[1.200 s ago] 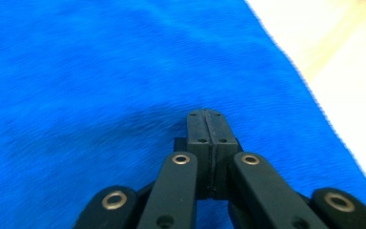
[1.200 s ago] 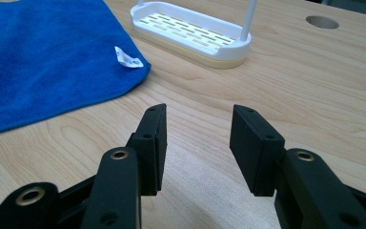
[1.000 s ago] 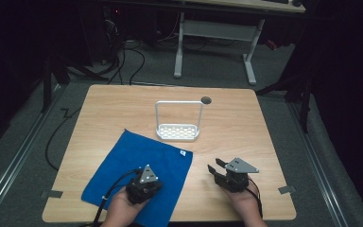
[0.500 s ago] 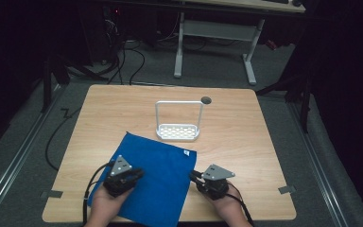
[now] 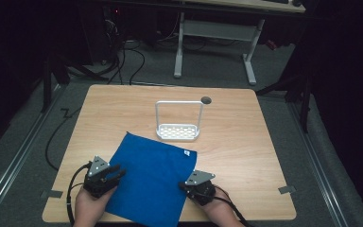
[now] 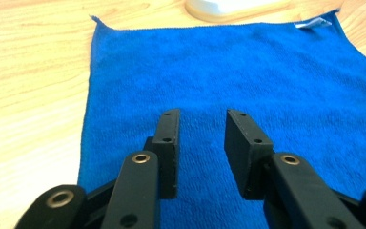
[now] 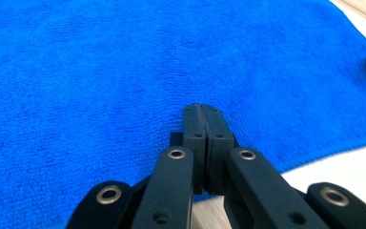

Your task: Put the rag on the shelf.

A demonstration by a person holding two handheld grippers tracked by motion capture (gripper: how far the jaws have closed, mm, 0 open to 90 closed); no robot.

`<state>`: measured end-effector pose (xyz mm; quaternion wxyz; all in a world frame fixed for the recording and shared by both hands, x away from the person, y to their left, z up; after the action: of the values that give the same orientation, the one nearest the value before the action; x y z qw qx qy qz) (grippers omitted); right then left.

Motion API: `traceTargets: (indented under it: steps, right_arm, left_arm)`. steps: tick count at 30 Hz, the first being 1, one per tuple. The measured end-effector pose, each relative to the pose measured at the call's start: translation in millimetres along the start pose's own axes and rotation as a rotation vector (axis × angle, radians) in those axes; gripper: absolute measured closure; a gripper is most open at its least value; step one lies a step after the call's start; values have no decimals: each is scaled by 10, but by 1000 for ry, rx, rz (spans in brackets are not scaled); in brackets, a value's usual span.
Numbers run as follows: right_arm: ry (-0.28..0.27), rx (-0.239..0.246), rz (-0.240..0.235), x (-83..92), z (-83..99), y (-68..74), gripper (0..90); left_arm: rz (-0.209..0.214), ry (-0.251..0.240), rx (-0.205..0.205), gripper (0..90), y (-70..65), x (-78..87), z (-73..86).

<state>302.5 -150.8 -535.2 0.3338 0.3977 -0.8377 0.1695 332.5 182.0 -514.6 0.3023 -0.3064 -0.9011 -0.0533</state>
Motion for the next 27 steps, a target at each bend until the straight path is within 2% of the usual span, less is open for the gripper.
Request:
traceTargets:
  steps: [5, 10, 14, 17, 19, 21, 22, 23, 25, 26, 27]
  right_arm:
    - [1, -33, 25, 125, 118, -110, 900]
    - [11, -77, 65, 268, 247, -266, 900]
    - [13, -108, 98, 368, 340, -372, 900]
    - [13, -124, 114, 422, 392, -444, 900]
    - [15, -129, 120, 439, 407, -461, 900]
    - [14, -139, 138, 487, 454, -530, 900]
    - [14, -139, 138, 487, 454, -530, 900]
    - [17, -147, 153, 519, 484, -584, 900]
    - [12, -159, 168, 541, 510, -648, 900]
    - [13, -168, 173, 551, 519, -675, 900]
    - [13, -168, 173, 551, 519, -675, 900]
  left_arm:
    - [32, -14, 8, 663, -20, -41, -75]
    - [36, -18, 0, 662, -30, -78, -129]
    - [49, -24, 10, 663, -20, -114, -156]
    - [55, -10, 6, 663, -17, -163, -170]
    - [64, 2, 12, 662, -21, -187, -167]
    - [76, 65, -15, 662, -62, -281, -142]
    - [76, 65, -15, 662, -62, -281, -142]
    - [91, 95, -21, 663, -91, -321, -122]
    - [104, 106, -15, 670, -111, -332, -109]
    - [129, 135, -27, 674, -190, -349, -73]
    - [129, 135, -27, 679, -190, -349, -73]
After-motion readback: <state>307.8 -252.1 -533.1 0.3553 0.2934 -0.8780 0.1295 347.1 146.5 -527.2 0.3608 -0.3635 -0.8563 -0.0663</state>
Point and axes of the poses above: each handheld gripper's, and its own axes: x roughly backward along the jaws, z roughly out of its underside, y roughly to its left, the point moved 1 cm from there along -x, roughly forward along the jaws, and after that the axes turned 1 degree about -x, right-handed, at the moved point
